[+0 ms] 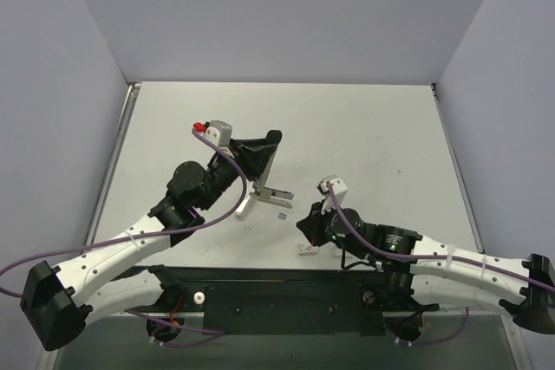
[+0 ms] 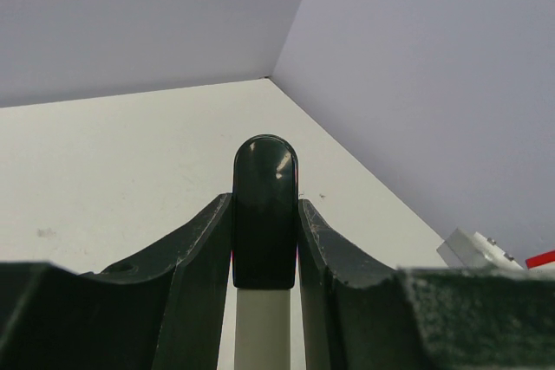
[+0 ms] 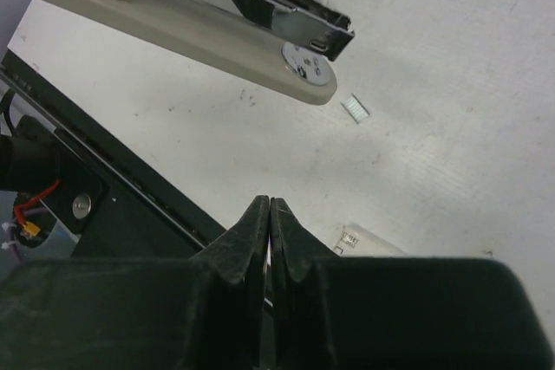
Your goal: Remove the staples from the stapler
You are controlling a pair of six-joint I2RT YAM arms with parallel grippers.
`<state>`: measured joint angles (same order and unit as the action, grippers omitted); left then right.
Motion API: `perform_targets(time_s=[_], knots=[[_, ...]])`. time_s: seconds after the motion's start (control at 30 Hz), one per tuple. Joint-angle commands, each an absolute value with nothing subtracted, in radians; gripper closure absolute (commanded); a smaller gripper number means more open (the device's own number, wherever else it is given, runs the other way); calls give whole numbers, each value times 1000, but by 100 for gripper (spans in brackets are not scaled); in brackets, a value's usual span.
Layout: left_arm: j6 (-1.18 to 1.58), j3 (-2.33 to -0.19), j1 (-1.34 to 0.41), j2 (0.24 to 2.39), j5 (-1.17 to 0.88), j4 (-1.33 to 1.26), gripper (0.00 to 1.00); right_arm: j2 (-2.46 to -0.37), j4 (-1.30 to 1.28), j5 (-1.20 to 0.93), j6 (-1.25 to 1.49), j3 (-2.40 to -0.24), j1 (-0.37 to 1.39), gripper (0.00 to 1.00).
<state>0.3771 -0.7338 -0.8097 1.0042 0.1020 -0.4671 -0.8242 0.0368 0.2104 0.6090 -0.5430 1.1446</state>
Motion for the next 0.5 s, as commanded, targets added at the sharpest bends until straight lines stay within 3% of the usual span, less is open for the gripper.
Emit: perform_targets(time_s=[0.0, 0.47], knots=[[406, -732, -808, 940, 155, -517, 100, -879, 198, 322, 698, -499, 1213, 100], [505, -678, -808, 842, 224, -436, 100, -1049, 483, 448, 787, -462, 1266, 100]])
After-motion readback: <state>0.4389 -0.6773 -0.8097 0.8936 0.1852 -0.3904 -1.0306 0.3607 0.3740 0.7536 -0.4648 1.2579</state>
